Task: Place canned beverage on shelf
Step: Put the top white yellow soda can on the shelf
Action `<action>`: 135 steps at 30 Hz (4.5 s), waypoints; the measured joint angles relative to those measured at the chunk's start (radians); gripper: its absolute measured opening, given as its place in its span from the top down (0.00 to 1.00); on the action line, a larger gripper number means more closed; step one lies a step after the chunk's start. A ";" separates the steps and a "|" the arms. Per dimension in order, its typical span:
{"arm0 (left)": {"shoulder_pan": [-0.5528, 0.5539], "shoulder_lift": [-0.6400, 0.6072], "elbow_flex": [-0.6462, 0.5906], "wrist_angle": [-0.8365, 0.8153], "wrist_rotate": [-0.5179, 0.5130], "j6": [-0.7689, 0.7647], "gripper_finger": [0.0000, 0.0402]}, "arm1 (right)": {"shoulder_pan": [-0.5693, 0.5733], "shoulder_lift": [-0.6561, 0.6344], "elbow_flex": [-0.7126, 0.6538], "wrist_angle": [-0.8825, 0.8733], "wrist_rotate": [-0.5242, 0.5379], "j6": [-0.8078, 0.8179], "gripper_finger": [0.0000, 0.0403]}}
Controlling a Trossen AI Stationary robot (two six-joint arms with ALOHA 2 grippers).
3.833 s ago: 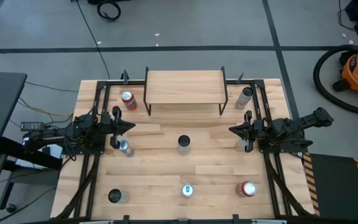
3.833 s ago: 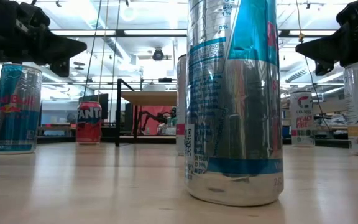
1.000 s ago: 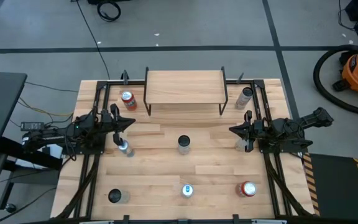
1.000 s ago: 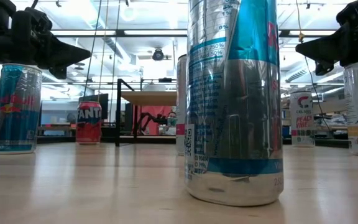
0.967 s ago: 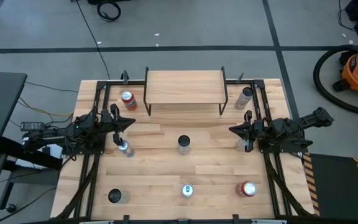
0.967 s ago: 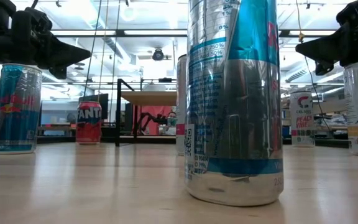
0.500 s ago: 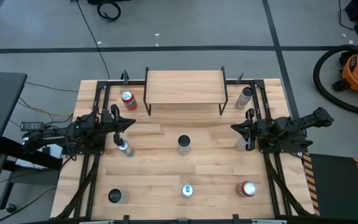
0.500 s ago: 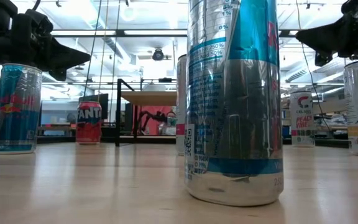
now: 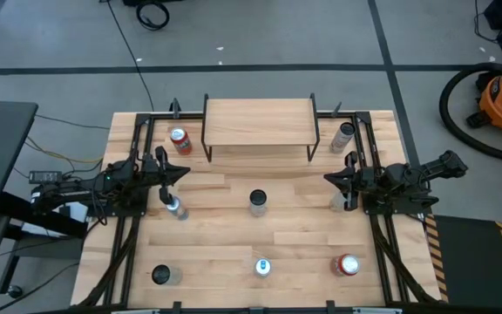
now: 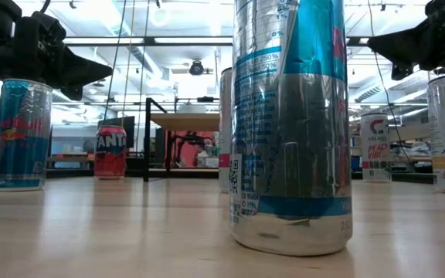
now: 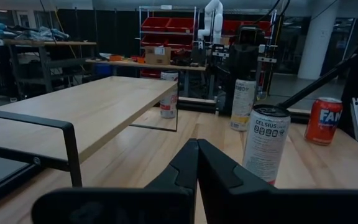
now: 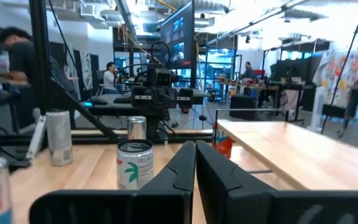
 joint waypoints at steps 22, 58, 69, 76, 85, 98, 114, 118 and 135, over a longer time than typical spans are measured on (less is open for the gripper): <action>0.000 0.000 0.000 -0.002 -0.010 -0.012 0.97 | 0.000 0.000 0.000 0.002 0.069 -0.038 0.60; 0.000 0.000 0.000 -0.024 -0.011 -0.045 0.97 | 0.000 0.000 0.000 0.200 0.071 -0.030 0.55; 0.000 0.000 0.000 -0.040 -0.011 -0.044 0.97 | 0.000 0.000 0.000 0.214 0.143 -0.030 0.55; 0.000 0.000 0.000 -0.039 -0.011 -0.044 0.97 | 0.000 0.000 0.000 0.219 0.157 -0.030 0.55; 0.000 0.000 0.000 -0.037 -0.011 0.001 0.97 | 0.000 0.000 0.000 0.221 0.077 0.025 0.54; 0.000 0.000 0.000 -0.037 -0.011 0.029 0.97 | 0.000 0.000 0.000 0.203 0.047 0.071 0.31; 0.000 0.000 0.000 -0.037 -0.011 0.019 0.97 | 0.000 0.000 0.000 0.177 0.049 0.088 0.04; 0.000 0.000 0.000 -0.037 -0.011 0.000 0.97 | 0.000 0.000 0.000 0.198 0.050 0.085 0.05; 0.000 0.000 0.000 -0.037 -0.011 -0.002 0.97 | 0.000 0.000 0.000 0.273 0.076 0.178 0.05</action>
